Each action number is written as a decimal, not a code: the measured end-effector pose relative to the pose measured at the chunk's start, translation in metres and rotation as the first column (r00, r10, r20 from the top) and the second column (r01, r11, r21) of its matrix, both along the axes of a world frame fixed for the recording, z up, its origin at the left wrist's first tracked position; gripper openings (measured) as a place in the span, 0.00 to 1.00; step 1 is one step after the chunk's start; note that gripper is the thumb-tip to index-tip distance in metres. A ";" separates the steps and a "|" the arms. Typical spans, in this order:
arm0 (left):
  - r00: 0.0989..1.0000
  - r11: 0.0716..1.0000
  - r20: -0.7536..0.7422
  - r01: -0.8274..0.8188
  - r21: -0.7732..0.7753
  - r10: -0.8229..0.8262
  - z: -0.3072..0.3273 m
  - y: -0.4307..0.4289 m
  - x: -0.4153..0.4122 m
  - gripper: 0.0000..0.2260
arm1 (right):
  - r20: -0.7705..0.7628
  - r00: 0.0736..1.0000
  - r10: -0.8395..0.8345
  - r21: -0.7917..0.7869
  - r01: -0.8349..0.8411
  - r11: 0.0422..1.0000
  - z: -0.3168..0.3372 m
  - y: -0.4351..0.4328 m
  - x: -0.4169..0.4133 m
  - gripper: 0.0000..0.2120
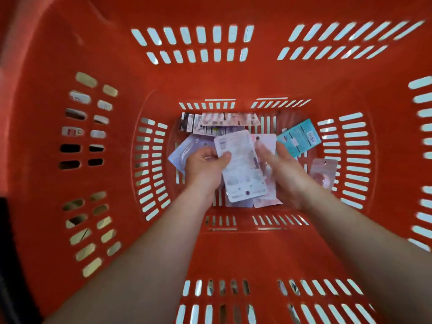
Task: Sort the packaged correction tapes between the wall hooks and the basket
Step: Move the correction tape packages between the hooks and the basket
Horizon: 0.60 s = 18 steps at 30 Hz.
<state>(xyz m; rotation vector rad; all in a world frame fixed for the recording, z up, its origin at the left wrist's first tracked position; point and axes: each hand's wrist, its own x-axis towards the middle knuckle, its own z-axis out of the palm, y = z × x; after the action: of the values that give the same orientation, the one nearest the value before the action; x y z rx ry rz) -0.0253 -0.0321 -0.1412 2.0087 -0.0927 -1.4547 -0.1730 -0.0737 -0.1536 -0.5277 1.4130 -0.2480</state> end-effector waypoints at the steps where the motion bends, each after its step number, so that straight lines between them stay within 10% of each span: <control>1: 1.000 1.000 -0.004 0.027 -0.002 -0.027 -0.002 -0.001 -0.002 0.06 | -0.024 0.998 0.055 -0.042 -0.056 0.998 -0.001 0.001 -0.003 0.27; 12: 0.979 0.978 -0.003 0.201 -0.046 -0.202 -0.016 -0.007 -0.013 0.04 | -0.096 0.965 0.246 -0.060 -0.252 0.966 -0.013 0.001 -0.010 0.21; 15: 0.721 0.874 0.501 0.443 0.199 -0.479 -0.034 -0.007 0.010 0.09 | -0.172 0.974 0.147 -0.069 -0.161 0.985 -0.014 -0.003 -0.015 0.16; 18: 0.555 0.746 0.500 0.470 0.471 -0.665 -0.051 -0.001 0.037 0.28 | -0.178 0.977 0.117 -0.070 -0.131 0.989 -0.015 -0.002 -0.020 0.12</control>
<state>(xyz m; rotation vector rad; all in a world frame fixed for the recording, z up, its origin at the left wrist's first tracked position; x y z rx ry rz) 0.0117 -0.0335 -0.1918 2.8336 -0.9924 -1.0577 -0.1931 -0.0760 -0.1685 -0.7162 1.5367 -0.1627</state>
